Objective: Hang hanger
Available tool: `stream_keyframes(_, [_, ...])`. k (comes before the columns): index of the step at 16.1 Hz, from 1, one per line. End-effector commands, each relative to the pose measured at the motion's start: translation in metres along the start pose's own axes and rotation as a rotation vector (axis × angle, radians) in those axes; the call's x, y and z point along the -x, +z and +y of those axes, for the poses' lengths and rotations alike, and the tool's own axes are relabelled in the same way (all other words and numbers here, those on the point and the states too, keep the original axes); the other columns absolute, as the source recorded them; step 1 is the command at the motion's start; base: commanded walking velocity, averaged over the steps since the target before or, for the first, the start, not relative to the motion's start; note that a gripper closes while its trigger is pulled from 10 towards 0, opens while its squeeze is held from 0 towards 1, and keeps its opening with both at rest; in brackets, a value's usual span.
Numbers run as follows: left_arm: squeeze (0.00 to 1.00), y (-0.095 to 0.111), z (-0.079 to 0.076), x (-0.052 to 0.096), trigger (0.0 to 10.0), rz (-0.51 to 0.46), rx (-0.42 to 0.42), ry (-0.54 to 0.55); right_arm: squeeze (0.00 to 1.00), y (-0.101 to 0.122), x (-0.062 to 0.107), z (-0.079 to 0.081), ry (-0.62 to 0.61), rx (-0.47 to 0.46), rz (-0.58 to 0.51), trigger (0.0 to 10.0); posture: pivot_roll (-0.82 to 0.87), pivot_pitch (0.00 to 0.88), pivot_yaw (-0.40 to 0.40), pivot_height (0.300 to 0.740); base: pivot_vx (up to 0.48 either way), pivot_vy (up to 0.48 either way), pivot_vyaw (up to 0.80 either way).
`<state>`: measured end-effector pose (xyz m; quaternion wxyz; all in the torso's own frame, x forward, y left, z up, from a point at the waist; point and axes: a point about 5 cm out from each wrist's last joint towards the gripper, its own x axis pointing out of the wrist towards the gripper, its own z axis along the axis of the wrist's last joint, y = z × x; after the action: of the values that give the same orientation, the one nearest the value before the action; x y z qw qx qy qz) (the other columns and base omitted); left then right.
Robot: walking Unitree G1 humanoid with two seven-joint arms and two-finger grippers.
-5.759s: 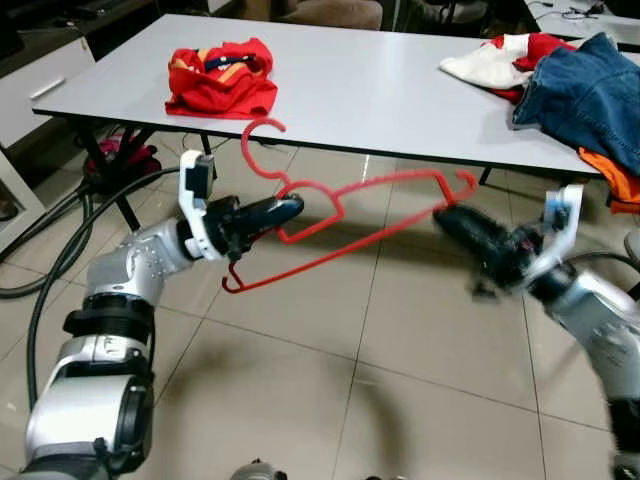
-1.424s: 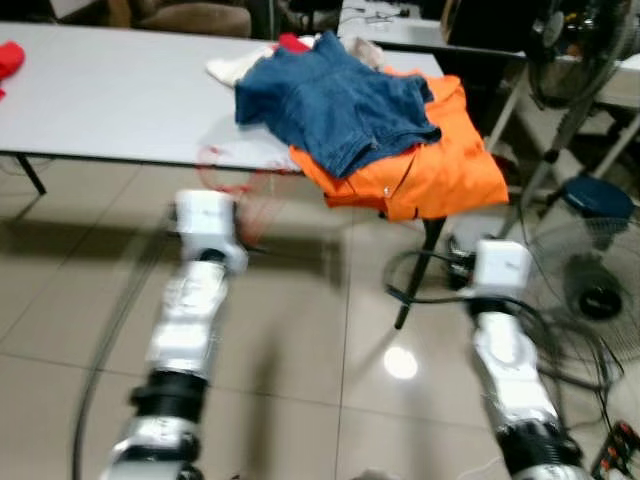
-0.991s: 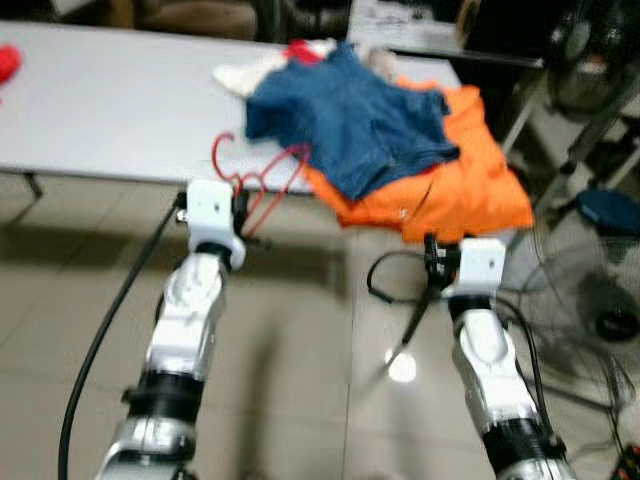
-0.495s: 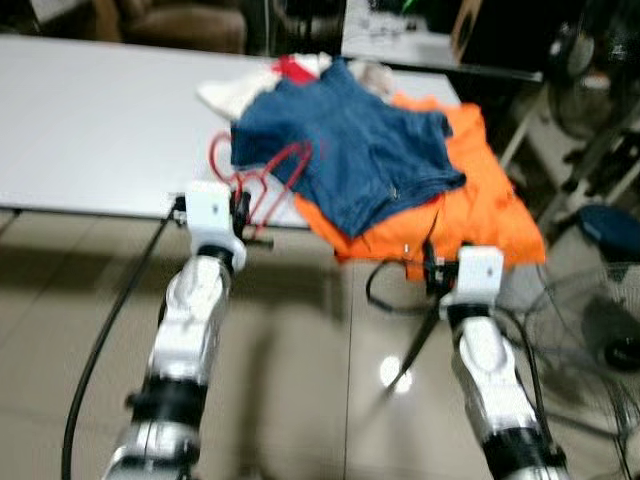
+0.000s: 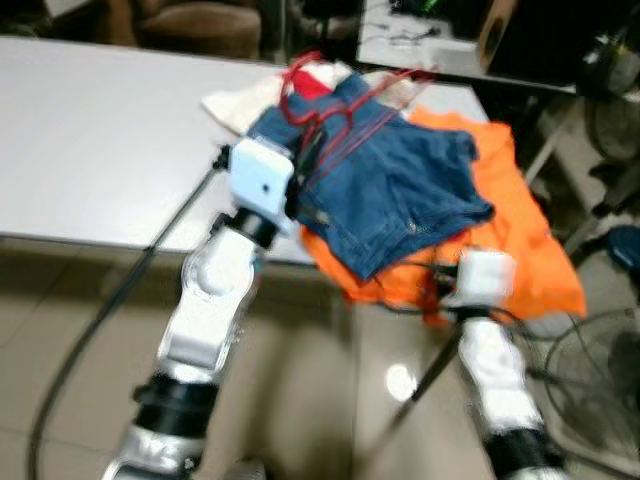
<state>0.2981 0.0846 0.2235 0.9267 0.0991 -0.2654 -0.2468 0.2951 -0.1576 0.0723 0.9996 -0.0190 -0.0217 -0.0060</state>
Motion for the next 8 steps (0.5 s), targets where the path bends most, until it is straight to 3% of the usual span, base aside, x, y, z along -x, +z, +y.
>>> stream_keyframes(1, [0.0,-0.006,-0.022,-0.002,10.0,0.006,-0.082,-0.132,0.0,0.0,0.003,-0.016,-0.049,0.013,-0.003,10.0,0.04,0.047,-0.052,0.74,0.0,0.0,0.0])
stream_keyframes(2, [0.0,-0.021,-0.026,0.002,10.0,0.06,-0.136,-0.183,0.0,-0.001,0.004,-0.016,-0.055,0.008,-0.001,10.0,0.04,0.048,-0.047,0.74,0.0,0.0,0.0])
stream_keyframes(3, [0.0,-0.037,-0.021,0.004,10.0,0.162,0.006,-0.122,0.0,-0.002,0.005,-0.016,-0.058,0.006,-0.001,10.0,0.04,0.048,-0.043,0.74,0.0,0.0,0.0])
stream_keyframes(5, [0.0,-0.052,-0.002,0.008,10.0,0.254,0.259,0.057,0.0,0.0,0.006,-0.018,-0.069,0.009,-0.011,10.0,0.03,0.048,-0.038,0.74,0.0,0.0,0.0])
stream_keyframes(6, [0.0,-0.061,0.013,0.012,10.0,0.291,0.34,0.189,0.0,0.003,0.008,-0.021,-0.08,0.014,-0.028,10.0,0.01,0.05,-0.032,0.74,0.0,0.0,0.0])
stream_keyframes(8, [0.0,-0.068,0.021,0.014,10.0,0.311,0.372,0.294,0.0,0.005,0.01,-0.025,-0.089,0.034,-0.047,10.0,0.0,0.052,-0.028,0.74,0.0,-0.431,0.0])
